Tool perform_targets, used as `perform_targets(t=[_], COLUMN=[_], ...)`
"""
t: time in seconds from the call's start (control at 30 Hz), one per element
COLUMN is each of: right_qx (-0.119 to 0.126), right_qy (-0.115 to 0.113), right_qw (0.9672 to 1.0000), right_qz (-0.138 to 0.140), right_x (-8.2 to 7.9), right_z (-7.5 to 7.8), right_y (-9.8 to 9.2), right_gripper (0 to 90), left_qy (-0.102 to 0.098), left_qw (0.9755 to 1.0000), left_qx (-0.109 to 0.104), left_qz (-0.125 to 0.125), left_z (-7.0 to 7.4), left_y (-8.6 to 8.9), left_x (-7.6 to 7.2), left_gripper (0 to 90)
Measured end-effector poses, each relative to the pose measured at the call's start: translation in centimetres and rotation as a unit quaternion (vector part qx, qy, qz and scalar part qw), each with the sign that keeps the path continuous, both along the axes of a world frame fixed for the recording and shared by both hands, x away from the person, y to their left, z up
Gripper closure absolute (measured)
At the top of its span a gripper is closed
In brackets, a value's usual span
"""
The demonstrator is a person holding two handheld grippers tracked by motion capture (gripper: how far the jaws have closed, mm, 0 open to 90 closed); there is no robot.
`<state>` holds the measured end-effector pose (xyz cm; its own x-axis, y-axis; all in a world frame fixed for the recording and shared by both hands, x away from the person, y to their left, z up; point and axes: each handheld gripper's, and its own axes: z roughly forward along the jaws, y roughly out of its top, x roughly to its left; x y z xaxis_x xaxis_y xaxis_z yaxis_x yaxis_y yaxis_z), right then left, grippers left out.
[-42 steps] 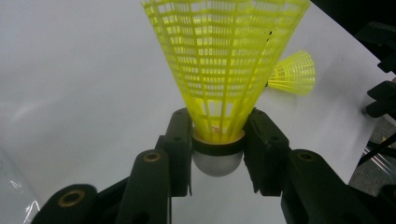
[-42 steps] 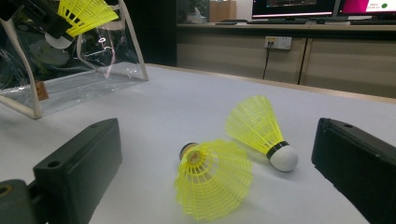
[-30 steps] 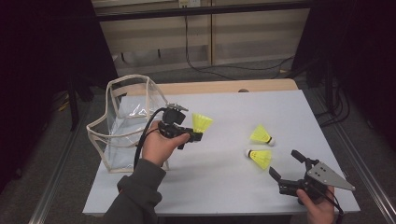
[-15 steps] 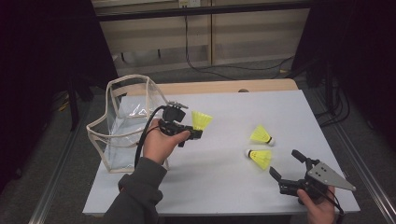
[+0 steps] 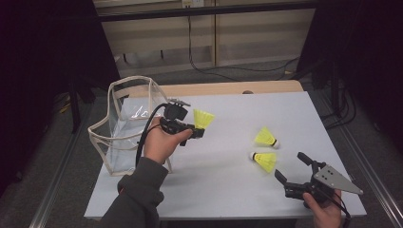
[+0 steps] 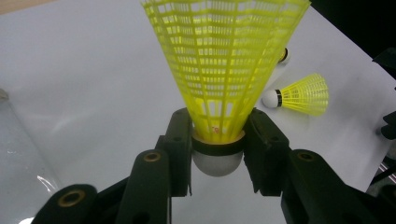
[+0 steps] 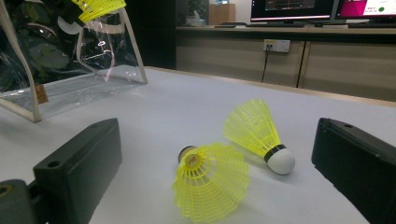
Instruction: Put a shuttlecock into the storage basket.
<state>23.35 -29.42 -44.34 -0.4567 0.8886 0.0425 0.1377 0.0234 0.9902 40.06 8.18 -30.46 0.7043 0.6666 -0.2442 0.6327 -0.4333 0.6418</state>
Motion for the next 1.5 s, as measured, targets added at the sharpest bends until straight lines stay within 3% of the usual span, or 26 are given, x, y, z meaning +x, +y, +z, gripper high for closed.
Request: perform_targets(t=[1.5], right_qx=[0.000], right_qy=[-0.002], right_qw=[1.0000], right_qz=[0.002], right_x=[0.0], right_z=[0.0], right_y=[0.0], right_gripper=[1.6], left_qy=[-0.006], left_qw=[0.9996], left_qx=[0.001], left_qz=[0.027], left_z=[2.4], left_y=[0.9], left_x=[1.5], left_gripper=[64.4])
